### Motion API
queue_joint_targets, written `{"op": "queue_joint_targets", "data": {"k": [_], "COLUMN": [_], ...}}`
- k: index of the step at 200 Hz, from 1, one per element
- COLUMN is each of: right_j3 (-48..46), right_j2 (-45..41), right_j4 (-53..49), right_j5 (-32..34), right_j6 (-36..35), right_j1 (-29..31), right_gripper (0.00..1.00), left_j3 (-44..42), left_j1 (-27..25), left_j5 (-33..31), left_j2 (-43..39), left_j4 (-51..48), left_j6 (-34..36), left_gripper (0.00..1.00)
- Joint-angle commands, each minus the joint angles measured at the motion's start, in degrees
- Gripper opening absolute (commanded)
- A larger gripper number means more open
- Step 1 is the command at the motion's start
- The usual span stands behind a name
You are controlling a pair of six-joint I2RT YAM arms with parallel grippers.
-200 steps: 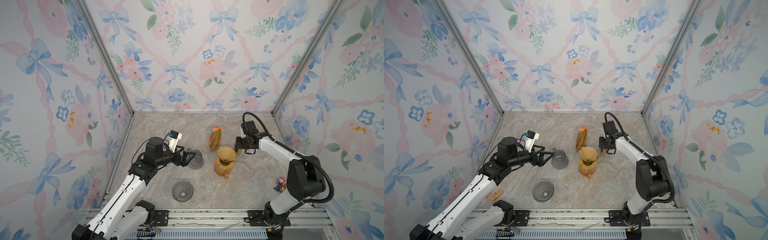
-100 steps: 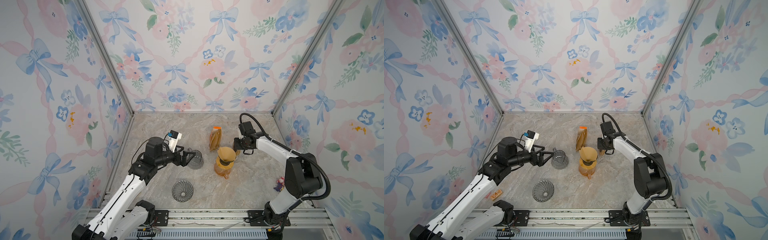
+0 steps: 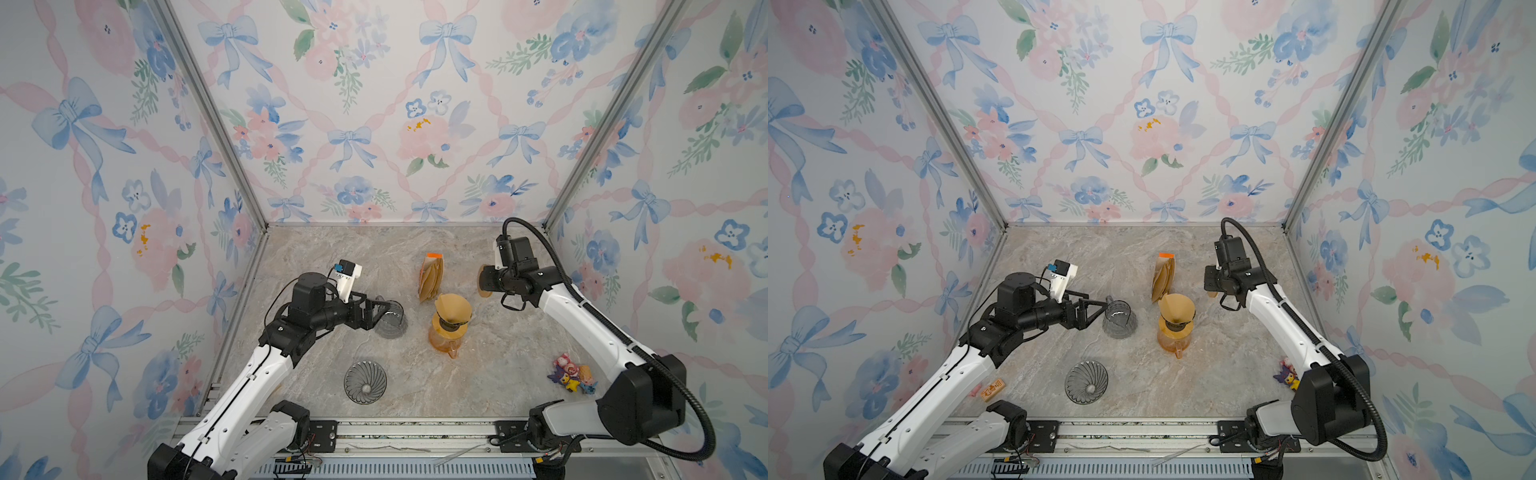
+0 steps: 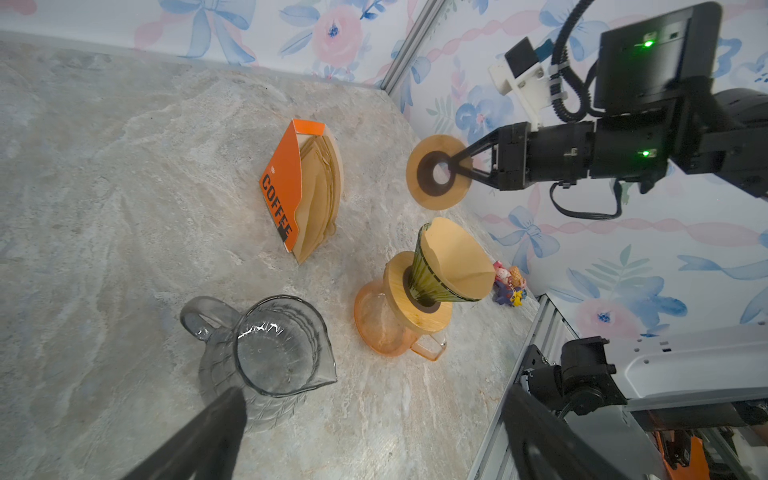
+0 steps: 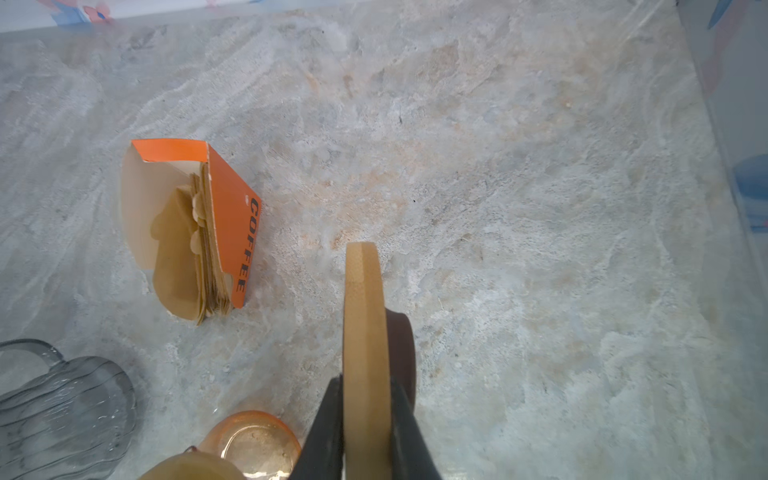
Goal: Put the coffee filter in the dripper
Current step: 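Lift the bamboo ring with the right gripper and carry it toward the left gripper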
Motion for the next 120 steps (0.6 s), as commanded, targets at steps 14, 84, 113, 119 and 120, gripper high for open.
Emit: {"op": "queue_joint_targets", "data": {"k": [14,84,113,119,120], "right_j3": [1.1,2.0,-0.4,-0.9,-0.9], "right_j2": [-6.5,-18.2,-20.6,-21.0,-21.0], "right_j4": [-4.6,-3.2,2.5,3.7,3.9], "right_j5": [-1.3,-13.5,-20.9,-22.2,-22.5], "right_j6": [1.3,8.2,13.6,14.6,14.8], "right_j1": [0.5,5.2,7.3,7.9,7.9], "right_gripper": [0.16,0.16,0.15,0.15,0.15], "left_j3": [1.7,-6.2,-6.0,-5.9,-5.9], "left_j1": [-1.2,-6.5,-8.0,-8.1,-8.1], "left_j5": [-2.2,0.8,0.2,0.4,0.5], "left_j2": [1.7,2.6,3.9,4.2,4.2], "left_j4": [2.7,28.8,31.7,32.4,32.6], "left_j6": [-5.3,-23.2,-25.1,-25.9,-26.1], "left_gripper": [0.98,0.98,0.98,0.98,0.98]}}
